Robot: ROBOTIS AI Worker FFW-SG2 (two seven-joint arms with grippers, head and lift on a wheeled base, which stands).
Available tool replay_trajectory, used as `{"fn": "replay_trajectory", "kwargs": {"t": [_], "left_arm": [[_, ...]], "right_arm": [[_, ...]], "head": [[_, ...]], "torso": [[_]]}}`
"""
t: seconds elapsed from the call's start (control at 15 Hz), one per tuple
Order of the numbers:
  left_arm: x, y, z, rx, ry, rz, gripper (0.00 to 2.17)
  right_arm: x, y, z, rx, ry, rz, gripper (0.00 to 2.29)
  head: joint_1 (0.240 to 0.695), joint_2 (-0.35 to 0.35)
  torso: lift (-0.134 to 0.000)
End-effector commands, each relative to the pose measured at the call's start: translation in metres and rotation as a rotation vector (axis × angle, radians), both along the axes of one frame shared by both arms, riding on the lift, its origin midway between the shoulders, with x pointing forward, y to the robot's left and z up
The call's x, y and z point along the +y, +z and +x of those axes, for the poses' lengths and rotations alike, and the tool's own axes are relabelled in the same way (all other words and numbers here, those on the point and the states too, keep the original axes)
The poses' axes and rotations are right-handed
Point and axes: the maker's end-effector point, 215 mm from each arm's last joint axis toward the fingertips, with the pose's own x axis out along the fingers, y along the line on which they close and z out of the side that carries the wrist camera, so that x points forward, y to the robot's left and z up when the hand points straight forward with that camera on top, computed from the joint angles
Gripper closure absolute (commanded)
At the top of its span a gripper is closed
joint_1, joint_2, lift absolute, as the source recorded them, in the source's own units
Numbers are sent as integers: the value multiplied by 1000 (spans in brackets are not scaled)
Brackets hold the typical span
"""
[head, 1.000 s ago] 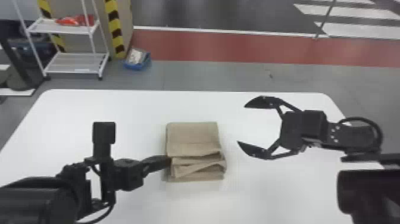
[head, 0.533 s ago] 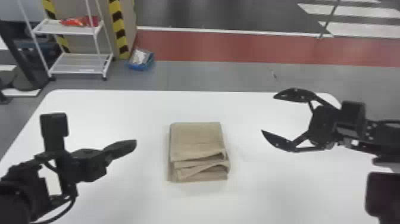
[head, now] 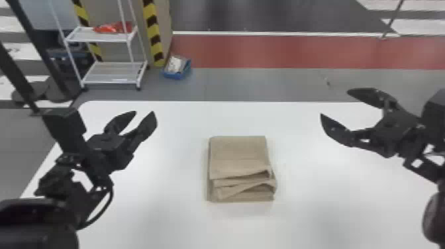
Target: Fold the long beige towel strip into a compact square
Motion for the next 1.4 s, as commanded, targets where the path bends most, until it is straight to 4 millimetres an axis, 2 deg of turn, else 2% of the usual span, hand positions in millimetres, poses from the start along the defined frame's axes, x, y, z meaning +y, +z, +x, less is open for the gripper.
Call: {"fn": "replay_trajectory", "kwargs": {"t": [0.0,0.2,0.27,0.47,0.8,0.93,1.33], "left_arm": [[-36,15,4,-70,-1,39,87],[-72,13,5,-102,14,94,87],[-78,9,4,-95,15,100,87],[-74,3,0,-91,41,126,87],[-53,3,-12,-164,134,149,83],[-47,8,-15,-194,170,139,83],[-61,11,-23,-215,152,119,83]], "right_arm": [[-2,-20,6,125,-73,89,124],[-4,-29,1,148,-147,102,130],[3,-33,-3,146,-152,93,130],[15,-36,-15,136,-167,89,130],[1,-41,-43,82,-194,113,127],[1,-42,-53,64,-194,120,127],[-3,-43,-58,74,-251,132,130]], "head": [[679,-21],[673,-59],[675,-75],[690,-98],[695,-80],[695,-80],[695,-93]], "torso": [[-124],[-124],[-124],[-124],[-124],[-124],[-124]]}}
